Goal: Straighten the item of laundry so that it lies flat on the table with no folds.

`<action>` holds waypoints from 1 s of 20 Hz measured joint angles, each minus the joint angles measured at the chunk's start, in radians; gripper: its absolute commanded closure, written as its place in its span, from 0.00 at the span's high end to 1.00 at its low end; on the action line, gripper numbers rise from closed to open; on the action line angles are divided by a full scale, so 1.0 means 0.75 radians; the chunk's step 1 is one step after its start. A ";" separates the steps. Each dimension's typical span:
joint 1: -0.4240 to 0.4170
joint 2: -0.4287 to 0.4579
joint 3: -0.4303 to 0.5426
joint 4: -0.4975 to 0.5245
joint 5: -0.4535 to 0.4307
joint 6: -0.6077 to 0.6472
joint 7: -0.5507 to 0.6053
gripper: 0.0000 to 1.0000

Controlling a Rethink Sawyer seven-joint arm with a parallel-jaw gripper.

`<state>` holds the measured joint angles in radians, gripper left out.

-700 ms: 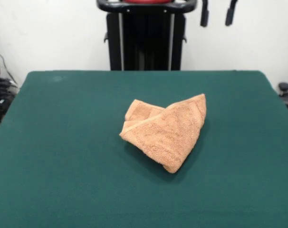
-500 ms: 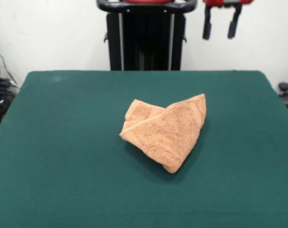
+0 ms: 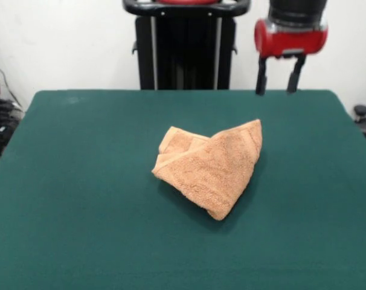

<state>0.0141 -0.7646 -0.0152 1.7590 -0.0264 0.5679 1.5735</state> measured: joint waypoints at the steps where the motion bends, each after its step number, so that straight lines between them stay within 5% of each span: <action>1: -0.002 0.022 -0.001 -0.017 0.000 0.000 0.000 1.00; 20: -0.169 0.239 -0.003 -0.180 -0.003 -0.023 0.000 1.00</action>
<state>-0.1128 -0.5851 -0.0174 1.6240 -0.0286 0.5507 1.5735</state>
